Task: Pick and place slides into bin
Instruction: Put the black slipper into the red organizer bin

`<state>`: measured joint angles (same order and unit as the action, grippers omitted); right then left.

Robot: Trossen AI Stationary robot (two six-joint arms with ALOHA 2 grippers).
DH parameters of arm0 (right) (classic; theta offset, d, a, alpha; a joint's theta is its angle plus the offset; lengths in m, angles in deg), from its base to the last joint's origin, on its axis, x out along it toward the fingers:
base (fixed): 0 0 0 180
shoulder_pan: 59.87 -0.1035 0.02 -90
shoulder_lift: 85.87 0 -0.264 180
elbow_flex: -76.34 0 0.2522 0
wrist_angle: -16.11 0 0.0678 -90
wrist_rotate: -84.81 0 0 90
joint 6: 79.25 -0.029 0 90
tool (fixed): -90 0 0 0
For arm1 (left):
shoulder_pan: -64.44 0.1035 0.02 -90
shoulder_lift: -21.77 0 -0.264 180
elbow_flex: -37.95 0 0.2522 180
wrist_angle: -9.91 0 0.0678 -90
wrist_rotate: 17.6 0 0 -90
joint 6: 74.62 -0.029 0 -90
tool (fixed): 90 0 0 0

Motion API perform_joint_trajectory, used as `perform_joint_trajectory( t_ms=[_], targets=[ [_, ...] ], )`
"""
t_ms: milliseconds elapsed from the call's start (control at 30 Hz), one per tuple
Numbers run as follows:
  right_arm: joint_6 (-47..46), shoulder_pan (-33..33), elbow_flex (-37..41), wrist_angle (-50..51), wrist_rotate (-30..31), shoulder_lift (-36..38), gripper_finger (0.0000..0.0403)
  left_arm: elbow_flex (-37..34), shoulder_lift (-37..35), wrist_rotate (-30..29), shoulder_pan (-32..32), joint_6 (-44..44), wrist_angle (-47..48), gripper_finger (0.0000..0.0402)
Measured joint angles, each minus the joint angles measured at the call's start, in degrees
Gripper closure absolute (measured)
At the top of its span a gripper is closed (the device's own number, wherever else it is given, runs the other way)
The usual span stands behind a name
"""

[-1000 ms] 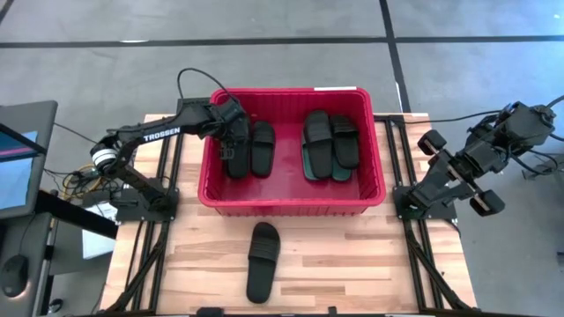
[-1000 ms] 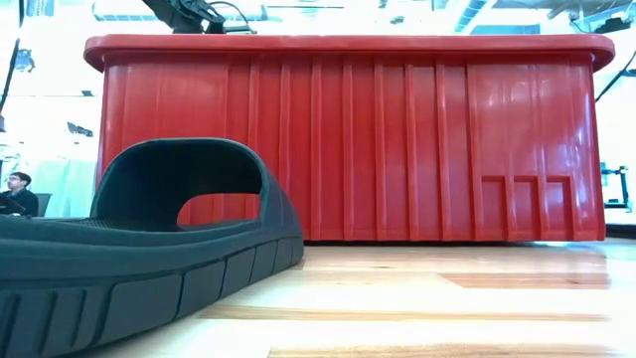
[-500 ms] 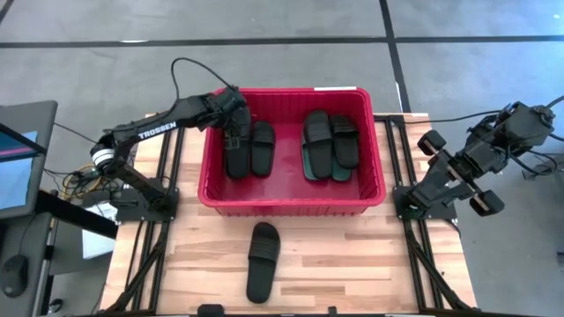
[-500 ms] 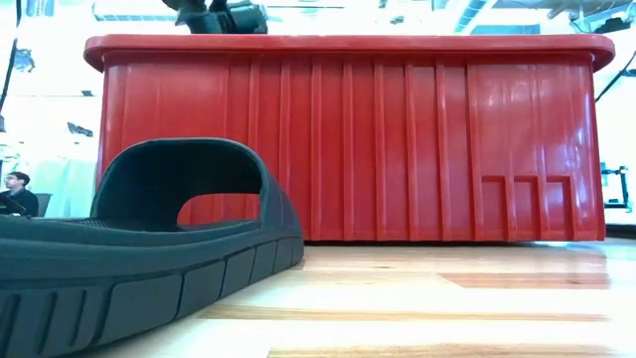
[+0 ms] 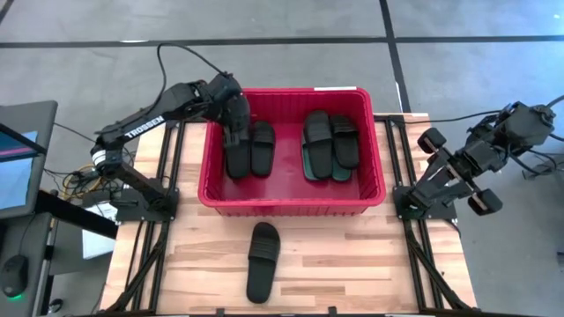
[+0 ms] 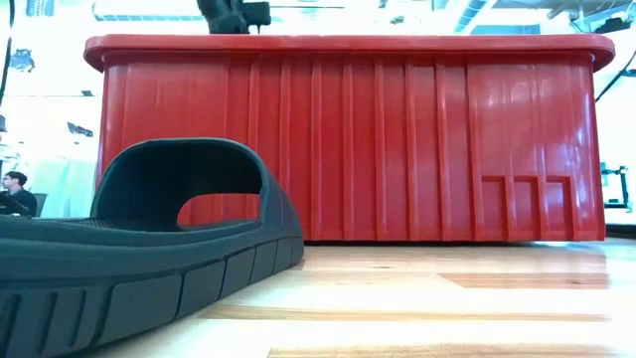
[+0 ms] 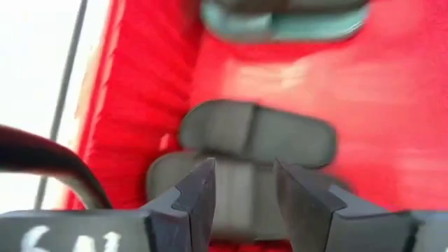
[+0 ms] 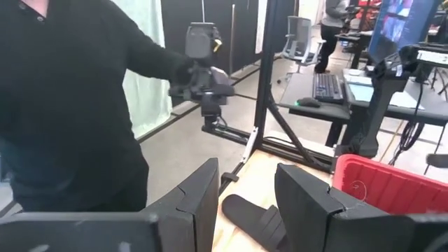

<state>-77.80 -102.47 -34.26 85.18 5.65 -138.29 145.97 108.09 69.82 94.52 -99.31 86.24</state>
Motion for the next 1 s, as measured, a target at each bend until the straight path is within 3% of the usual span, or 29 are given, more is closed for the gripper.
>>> perform_joint_trajectory(
  t_ms=[267, 533, 633, 833, 1000],
  targets=[
    [1.1, -1.3, 0.0, -8.1, -0.9, -0.8, 0.0275, 2.3, -4.1, 4.8, -6.2, 1.3, 1.4, 0.0269],
    [5.0, -3.7, 0.0, -11.7, -1.9, -0.9, 0.0275, 2.3, -10.6, 7.7, -15.2, 11.4, -0.3, 0.0269],
    [5.1, -3.7, 0.0, -11.2, -1.8, -0.9, 0.0275, 2.3, -12.3, 4.5, -21.2, 17.2, -1.2, 0.0269],
    [5.1, -3.7, 0.0, -8.9, -2.1, -1.2, 0.0275, 2.3, -12.2, -7.9, -34.5, 28.5, -3.1, 0.0269],
    [7.3, -4.3, 0.0, -10.5, -7.4, -1.2, 0.0275, 2.3, -9.0, -15.4, -43.4, 36.0, -5.4, 0.0269]
  ],
)
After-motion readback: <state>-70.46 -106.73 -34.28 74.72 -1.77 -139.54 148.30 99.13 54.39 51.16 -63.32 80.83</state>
